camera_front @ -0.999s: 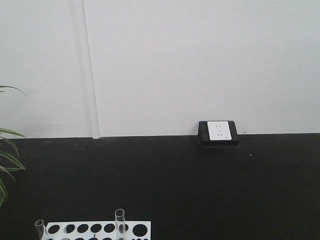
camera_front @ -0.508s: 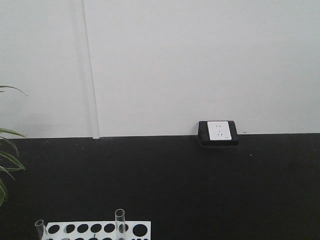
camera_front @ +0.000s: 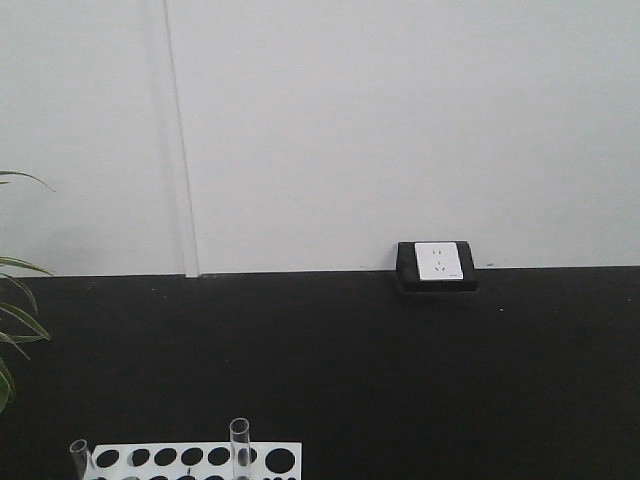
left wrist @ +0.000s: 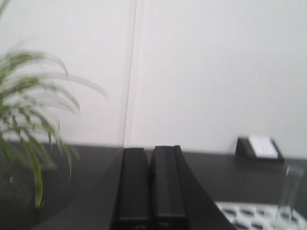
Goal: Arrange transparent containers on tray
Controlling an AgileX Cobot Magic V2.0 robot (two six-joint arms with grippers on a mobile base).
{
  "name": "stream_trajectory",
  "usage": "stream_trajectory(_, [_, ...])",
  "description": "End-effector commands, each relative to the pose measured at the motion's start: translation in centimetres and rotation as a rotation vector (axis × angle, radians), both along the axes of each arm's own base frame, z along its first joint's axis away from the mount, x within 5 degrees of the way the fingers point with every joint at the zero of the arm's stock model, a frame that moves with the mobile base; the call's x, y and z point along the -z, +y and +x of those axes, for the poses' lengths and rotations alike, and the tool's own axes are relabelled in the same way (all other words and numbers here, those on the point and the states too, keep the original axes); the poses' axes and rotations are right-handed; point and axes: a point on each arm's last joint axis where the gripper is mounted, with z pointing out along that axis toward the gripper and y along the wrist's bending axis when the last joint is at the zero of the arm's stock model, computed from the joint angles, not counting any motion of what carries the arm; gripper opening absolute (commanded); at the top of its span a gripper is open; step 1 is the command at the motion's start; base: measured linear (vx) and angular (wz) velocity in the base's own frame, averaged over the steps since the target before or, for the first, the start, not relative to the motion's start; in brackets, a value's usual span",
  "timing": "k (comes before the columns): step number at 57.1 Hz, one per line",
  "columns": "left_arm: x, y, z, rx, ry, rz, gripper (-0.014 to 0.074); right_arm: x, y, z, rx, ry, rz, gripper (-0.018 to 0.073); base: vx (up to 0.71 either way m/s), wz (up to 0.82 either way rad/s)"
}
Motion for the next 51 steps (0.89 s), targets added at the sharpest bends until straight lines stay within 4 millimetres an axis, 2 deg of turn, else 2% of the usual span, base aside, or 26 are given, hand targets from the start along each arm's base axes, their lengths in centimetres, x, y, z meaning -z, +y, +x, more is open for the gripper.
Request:
stream_trajectory(1, [-3.1,0.1,-0.9,-0.012,-0.190,0.006,-0.0006,-3.2,0.2,-0.6,-0.012,-0.153,-0.021,-0.0011,0.00,0.00])
stream_trajectory(5, [-5.6,0.1,-1.6,-0.024,-0.226,0.063,-0.0006,-5.9,0.1,-1.1,-0.003,-0.187,-0.018,-0.0011,0.00,0.00])
stream_trajectory(11, [-10.6,0.1,-2.7,-0.040,-0.235,0.131,-0.0006,-10.1,-0.2,-1.7,0.021,-0.175,-0.009,-0.0011,0.00,0.00])
stream_trajectory(14, [-12.6,0.1,-2.7,-0.043,-0.178,0.149,-0.0006,-12.1,-0.3,-1.6,0.035,-0.141,-0.006,-0.0011,0.00,0.00])
stream_trajectory(15, [-13.5,0.1,-2.9,-0.046,-0.176,0.154,-0.0006,-12.5,-0.3,-1.5,0.039,-0.130,-0.005,-0.0011,0.00,0.00])
stream_trajectory(21, [-15.9,0.2,-1.7,-0.062,-0.039,0.214,-0.0006,-14.3,-0.5,-0.5,0.058,-0.039,-0.003,-0.0011,0.00,0.00])
stream_trajectory(29, [-16.7,0.1,0.7,-0.059,0.053,0.232,-0.0003,-14.4,-0.6,1.6,0.064,0.059,-0.005,-0.0010,0.00,0.00])
stream_trajectory(44, [-14.9,-0.1,5.3,-0.037,0.240,0.246,0.0016,-13.1,-0.6,4.7,0.063,0.209,-0.002,0.0007,0.00,0.00])
stream_trajectory(51, [-13.9,-0.2,7.1,-0.029,0.318,0.253,0.0068,-12.7,-0.6,5.5,0.063,0.248,-0.003,0.0052,0.00,0.00])
